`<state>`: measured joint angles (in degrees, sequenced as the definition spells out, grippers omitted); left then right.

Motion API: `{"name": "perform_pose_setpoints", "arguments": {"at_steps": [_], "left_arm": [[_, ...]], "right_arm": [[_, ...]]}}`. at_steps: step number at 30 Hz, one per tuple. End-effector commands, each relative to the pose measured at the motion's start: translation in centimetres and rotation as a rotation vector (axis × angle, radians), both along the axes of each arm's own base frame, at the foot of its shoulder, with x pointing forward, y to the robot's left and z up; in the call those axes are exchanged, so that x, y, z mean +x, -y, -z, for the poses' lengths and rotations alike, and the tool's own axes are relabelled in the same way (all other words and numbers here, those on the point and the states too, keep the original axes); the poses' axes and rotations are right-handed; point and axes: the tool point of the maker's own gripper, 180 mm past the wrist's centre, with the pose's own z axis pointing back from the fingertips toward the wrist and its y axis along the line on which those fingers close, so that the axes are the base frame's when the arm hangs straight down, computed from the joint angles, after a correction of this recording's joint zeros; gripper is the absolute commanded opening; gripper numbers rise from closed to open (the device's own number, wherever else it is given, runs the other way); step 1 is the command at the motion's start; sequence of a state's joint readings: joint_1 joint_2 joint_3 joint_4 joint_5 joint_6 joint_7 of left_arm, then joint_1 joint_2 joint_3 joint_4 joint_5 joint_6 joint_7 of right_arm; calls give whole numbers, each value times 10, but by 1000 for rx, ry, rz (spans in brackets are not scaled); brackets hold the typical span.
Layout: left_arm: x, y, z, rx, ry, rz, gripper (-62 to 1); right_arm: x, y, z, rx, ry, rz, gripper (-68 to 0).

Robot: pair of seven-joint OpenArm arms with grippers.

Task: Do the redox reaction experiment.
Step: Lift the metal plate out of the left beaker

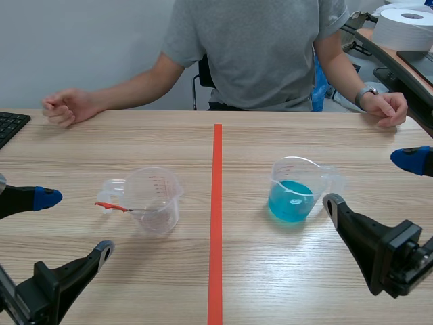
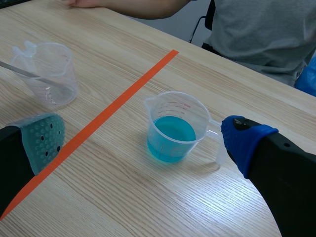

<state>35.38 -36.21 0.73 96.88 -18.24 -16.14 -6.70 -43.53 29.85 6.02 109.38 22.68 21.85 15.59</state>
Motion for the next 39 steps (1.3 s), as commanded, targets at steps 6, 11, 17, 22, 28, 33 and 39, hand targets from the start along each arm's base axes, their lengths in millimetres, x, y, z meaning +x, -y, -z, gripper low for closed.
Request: {"name": "perform_pose_setpoints", "arguments": {"at_steps": [6, 11, 17, 22, 28, 33, 39], "left_arm": [[3, 5, -11, -24, 33, 5, 14], [3, 5, -11, -24, 33, 5, 14], [3, 5, -11, -24, 33, 5, 14], [2, 5, -9, -20, 26, 4, 14], [-6, -3, 4, 51, -20, 4, 14], [-18, -30, 12, 105, -56, -63, 14], [-45, -68, 30, 171, -137, -154, 14]], "right_arm": [[4, 0, -11, 12, 38, 1, 4], [4, 0, -11, 11, 38, 1, 4], [4, 0, -11, 11, 38, 1, 4], [4, 0, -11, 11, 38, 1, 4], [4, 0, -11, 10, 38, 1, 4], [4, 0, -11, 11, 36, -3, 4], [3, -1, -11, 11, 36, -6, 4]]}}
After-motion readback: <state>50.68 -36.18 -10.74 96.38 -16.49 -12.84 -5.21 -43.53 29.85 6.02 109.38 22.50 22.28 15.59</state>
